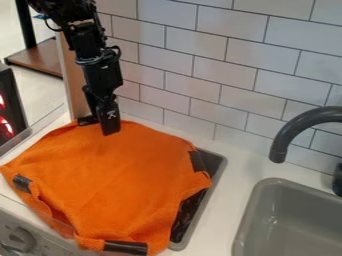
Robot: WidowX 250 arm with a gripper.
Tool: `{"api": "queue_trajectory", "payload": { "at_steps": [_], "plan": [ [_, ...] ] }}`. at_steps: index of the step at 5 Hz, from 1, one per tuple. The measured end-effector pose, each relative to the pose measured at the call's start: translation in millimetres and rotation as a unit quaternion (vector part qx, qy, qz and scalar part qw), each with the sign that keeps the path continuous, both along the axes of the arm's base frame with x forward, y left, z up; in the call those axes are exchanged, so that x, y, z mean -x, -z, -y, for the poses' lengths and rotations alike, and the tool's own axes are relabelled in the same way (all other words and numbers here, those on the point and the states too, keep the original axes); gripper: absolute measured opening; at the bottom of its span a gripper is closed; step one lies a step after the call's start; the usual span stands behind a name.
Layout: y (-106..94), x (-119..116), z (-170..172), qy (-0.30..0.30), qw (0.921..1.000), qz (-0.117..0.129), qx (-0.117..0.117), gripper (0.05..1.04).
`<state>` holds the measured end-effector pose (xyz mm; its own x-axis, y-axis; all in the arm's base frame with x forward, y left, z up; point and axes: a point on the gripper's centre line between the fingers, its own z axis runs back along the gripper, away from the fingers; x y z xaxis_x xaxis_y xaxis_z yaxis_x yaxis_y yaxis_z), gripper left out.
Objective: Fold the cloth from top right to left bottom
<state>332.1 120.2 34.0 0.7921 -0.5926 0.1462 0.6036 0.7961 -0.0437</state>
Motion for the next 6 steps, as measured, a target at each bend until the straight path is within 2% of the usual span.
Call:
{"api": "queue_trajectory", "payload": {
  "at_steps": [1,2,3,5,6],
  "plan": [
    [10.1,4.1,4.3,-0.001,0.9999,-0.013,0.008,0.999],
    [22.8,8.8,22.6,-0.029,0.9992,-0.016,0.022,0.999],
    [21.9,5.0,50.2,-0.039,0.9988,0.004,0.028,0.999],
    [16.5,-11.0,117.9,-0.060,0.9973,0.042,0.005,0.999],
    [10.9,-28.5,147.1,-0.059,0.9966,0.057,0.003,0.999]
  ]
}}
